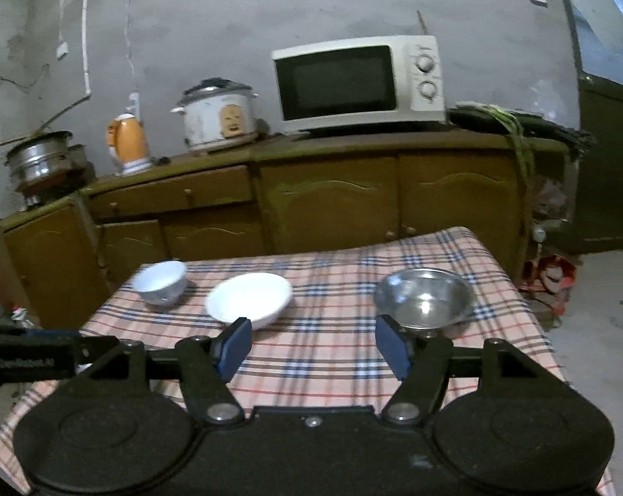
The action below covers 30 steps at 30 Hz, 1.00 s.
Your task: Organize plates and bowls
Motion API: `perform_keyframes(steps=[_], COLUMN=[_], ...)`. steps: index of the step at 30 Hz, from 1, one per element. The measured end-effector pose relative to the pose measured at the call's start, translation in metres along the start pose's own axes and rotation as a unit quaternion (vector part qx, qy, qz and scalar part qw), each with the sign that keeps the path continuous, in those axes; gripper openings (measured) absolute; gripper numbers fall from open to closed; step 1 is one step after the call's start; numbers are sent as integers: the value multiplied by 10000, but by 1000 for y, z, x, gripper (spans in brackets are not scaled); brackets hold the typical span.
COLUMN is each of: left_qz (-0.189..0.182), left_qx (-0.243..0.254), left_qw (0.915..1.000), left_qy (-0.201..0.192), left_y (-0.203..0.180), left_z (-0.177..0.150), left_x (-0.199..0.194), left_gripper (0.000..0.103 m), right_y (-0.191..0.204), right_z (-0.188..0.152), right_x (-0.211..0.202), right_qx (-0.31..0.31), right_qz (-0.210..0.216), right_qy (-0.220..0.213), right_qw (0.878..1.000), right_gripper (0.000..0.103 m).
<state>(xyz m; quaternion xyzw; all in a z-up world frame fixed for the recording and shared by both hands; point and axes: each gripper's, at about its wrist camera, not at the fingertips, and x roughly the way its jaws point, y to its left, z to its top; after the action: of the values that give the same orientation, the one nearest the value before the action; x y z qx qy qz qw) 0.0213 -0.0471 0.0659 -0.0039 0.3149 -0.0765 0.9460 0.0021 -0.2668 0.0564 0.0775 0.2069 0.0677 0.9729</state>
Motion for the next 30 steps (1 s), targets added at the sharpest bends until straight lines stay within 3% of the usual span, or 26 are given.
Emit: perform_keyframes(steps=[8, 12, 17, 22, 30], left_qz=[-204, -289, -299, -407, -510], left_qx=[78, 149, 360, 321, 294], left_qw=[9996, 9985, 9983, 9984, 9977], left_qy=[149, 436, 344, 225, 339], left_y=[-22, -36, -52, -64, -82], left_z=[15, 32, 63, 68, 66], left_x=[28, 48, 61, 78, 118], left_gripper=[53, 53, 54, 54, 56], right_y=[-38, -48, -62, -86, -142], right_z=[8, 23, 54, 60, 52], right_x=[25, 37, 41, 48, 71], right_qx=[250, 148, -112, -251, 640], right_qz=[-327, -433, -550, -766, -1010], right_qy=[75, 184, 213, 178, 50], right_qw=[9991, 9988, 9982, 9966, 9928], right_gripper=[79, 79, 80, 81, 81])
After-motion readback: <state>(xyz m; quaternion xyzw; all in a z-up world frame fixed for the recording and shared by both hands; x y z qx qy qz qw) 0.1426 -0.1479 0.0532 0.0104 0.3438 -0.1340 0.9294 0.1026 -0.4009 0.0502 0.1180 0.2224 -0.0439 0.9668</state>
